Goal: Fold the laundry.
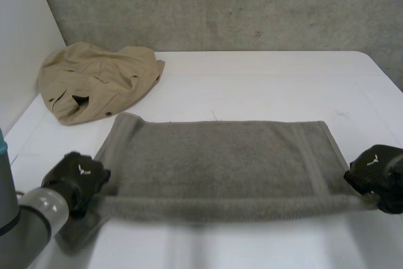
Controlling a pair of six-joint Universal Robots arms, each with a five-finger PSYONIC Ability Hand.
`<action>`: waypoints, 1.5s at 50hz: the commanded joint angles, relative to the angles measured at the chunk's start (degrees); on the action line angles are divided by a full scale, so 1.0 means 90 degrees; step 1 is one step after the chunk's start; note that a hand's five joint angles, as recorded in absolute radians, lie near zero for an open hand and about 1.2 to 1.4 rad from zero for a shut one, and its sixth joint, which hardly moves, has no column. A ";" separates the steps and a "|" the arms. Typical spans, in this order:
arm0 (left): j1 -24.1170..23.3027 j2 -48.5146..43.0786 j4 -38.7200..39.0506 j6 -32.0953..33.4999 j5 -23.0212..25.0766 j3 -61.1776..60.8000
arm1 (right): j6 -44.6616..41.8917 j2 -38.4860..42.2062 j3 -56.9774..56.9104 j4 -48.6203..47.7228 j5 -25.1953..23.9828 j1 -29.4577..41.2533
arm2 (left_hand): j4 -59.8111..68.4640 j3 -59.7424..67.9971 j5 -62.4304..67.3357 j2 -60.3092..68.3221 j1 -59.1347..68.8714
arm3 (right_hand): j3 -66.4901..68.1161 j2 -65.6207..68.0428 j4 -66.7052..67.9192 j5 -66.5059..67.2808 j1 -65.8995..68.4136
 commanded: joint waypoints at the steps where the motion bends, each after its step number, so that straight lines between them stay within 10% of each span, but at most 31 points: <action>1: -0.0008 -0.0728 0.0763 -0.0163 -0.0037 0.0665 | 0.0964 0.0764 -0.0590 -0.0935 -0.0015 0.0090 | 0.1241 0.1310 0.1560 0.1265 0.1662 | 0.1384 0.1500 0.1327 0.1548 0.2661; 24: -0.0155 -0.2242 0.3193 -0.1900 -0.0623 0.6467 | 0.4129 0.1430 -0.5504 -0.4538 0.0893 0.1399 | 0.1241 0.1310 0.1560 0.1265 0.1662 | 0.1384 0.1500 0.1327 0.1548 0.2661; 52: -0.0174 -0.1832 0.3020 -0.1892 -0.0047 0.1293 | 0.2344 0.1224 -0.1070 -0.3330 0.0161 0.0697 | 0.1241 0.1310 0.1560 0.1265 0.1662 | 0.1384 0.1500 0.1327 0.1548 0.2661; 65: -0.0233 -0.0221 -0.0347 -0.0369 -0.0018 -0.0418 | -0.0576 -0.0153 0.0756 -0.0965 0.0151 -0.0642 | 0.1241 0.1310 0.1560 0.1265 0.1662 | 0.1384 0.1500 0.1327 0.1548 0.2661; 75: -0.0213 -0.0678 0.0792 -0.0407 -0.0037 0.0421 | -0.0012 0.0217 0.0680 -0.1784 0.0151 -0.0584 | 0.1241 0.1310 0.1560 0.1265 0.1662 | 0.1384 0.1500 0.1327 0.1548 0.2661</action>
